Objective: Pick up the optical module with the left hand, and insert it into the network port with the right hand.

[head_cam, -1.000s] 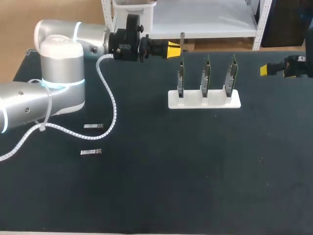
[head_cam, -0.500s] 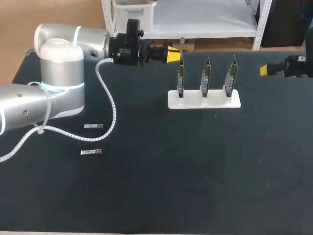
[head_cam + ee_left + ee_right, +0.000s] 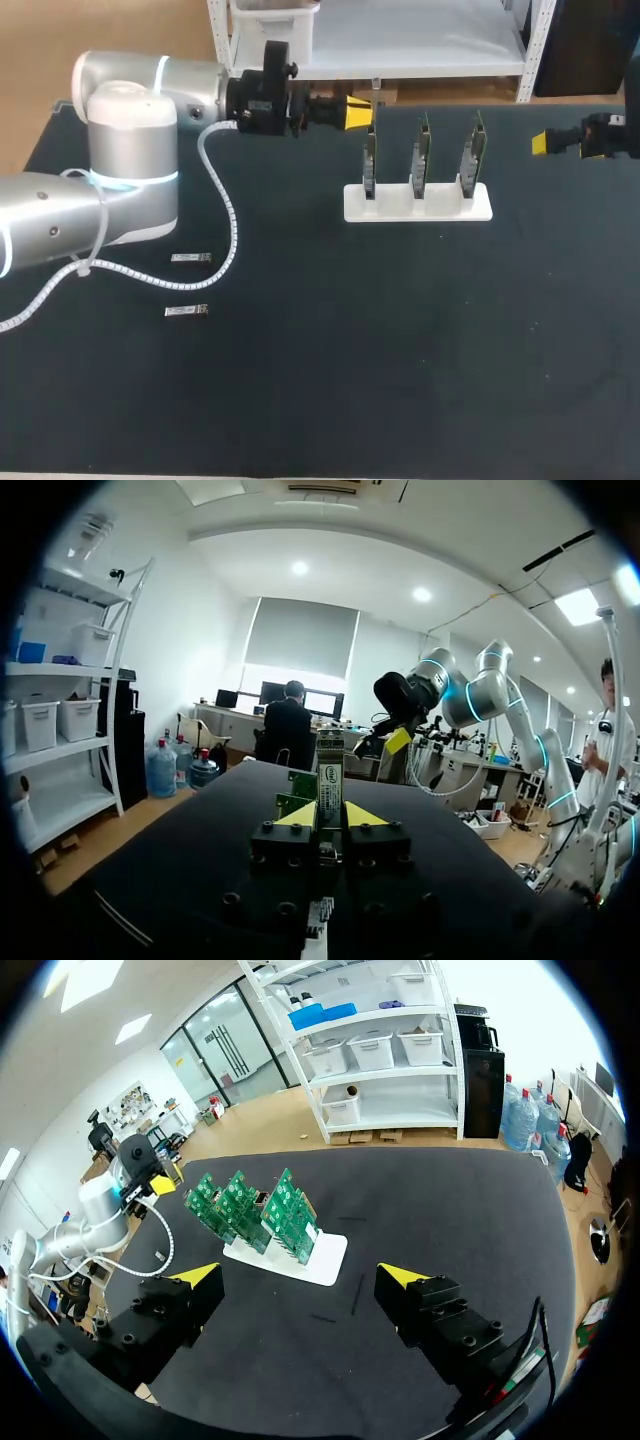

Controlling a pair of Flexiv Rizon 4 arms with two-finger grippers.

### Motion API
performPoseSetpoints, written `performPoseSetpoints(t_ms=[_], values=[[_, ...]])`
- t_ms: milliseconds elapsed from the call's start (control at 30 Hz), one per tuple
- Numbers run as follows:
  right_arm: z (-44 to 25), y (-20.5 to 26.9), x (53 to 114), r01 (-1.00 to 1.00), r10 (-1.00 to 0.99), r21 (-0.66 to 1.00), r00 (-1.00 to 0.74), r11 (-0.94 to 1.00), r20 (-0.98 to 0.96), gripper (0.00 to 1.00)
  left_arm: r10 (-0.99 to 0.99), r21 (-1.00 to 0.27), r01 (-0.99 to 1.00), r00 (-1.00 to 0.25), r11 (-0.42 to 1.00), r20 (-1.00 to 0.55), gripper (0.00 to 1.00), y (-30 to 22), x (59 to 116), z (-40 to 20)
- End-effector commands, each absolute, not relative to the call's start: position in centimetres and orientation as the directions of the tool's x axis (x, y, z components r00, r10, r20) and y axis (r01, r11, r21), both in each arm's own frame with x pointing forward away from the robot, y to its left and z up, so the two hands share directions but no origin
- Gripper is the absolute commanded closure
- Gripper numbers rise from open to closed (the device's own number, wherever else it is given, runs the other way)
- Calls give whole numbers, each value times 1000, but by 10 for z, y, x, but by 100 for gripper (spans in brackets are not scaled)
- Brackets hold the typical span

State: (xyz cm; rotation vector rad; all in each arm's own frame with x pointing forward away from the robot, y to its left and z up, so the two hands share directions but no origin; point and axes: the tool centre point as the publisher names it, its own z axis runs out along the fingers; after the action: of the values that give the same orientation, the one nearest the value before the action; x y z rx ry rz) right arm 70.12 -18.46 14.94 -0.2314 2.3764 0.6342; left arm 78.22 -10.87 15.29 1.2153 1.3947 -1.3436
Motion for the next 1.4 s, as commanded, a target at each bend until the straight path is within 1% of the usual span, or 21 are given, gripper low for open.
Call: performPoseSetpoints(t_ms=[33, 300, 367, 500, 600, 633, 800, 867, 900, 967, 1167, 1300, 1400], values=[[150, -185, 700, -319, 0, 381, -767, 868, -641, 0, 92, -190, 982, -187, -24, -978, 100, -108, 776, 154], [150, -185, 700, -319, 0, 381, -767, 868, -641, 0, 92, -190, 982, -187, -24, -978, 100, -108, 776, 154], [157, -185, 706, -369, -24, 393, -754, 842, -656, 0, 92, -190, 982, -187, -24, -978, 100, -108, 776, 154], [172, -180, 723, -479, -136, 332, -710, 813, -691, 0, 92, -190, 982, -187, -24, -978, 100, -108, 776, 154], [186, -167, 735, -638, -254, 311, -636, 704, -729, 0, 92, -190, 982, -187, -24, -978, 100, -108, 776, 154], [190, -161, 738, -702, -298, 320, -607, 636, -737, 0, 92, -190, 982, -187, -24, -978, 100, -108, 776, 154], [206, -138, 749, -876, -448, 302, -458, 377, -768, 0, 92, -190, 982, -187, -24, -978, 100, -108, 776, 154], [208, -128, 755, -910, -492, 298, -407, 288, -770, 0, 92, -190, 982, -187, -24, -978, 100, -108, 776, 154], [208, -123, 757, -914, -498, 288, -398, 285, -771, 0, 92, -190, 982, -187, -24, -978, 100, -108, 776, 154], [209, -112, 763, -934, -533, 292, -357, 206, -767, 0, 92, -190, 982, -187, -24, -978, 100, -108, 776, 154], [209, -84, 779, -946, -567, 302, -313, 116, -762, 0, 92, -190, 982, -187, -24, -978, 100, -108, 776, 154], [206, -66, 781, -946, -583, 323, -275, 23, -765, 0, 92, -190, 982, -187, -24, -978, 100, -108, 776, 154], [202, -54, 780, -947, -592, 321, -256, -5, -764, 0, 92, -190, 982, -187, -24, -978, 100, -108, 776, 154]])
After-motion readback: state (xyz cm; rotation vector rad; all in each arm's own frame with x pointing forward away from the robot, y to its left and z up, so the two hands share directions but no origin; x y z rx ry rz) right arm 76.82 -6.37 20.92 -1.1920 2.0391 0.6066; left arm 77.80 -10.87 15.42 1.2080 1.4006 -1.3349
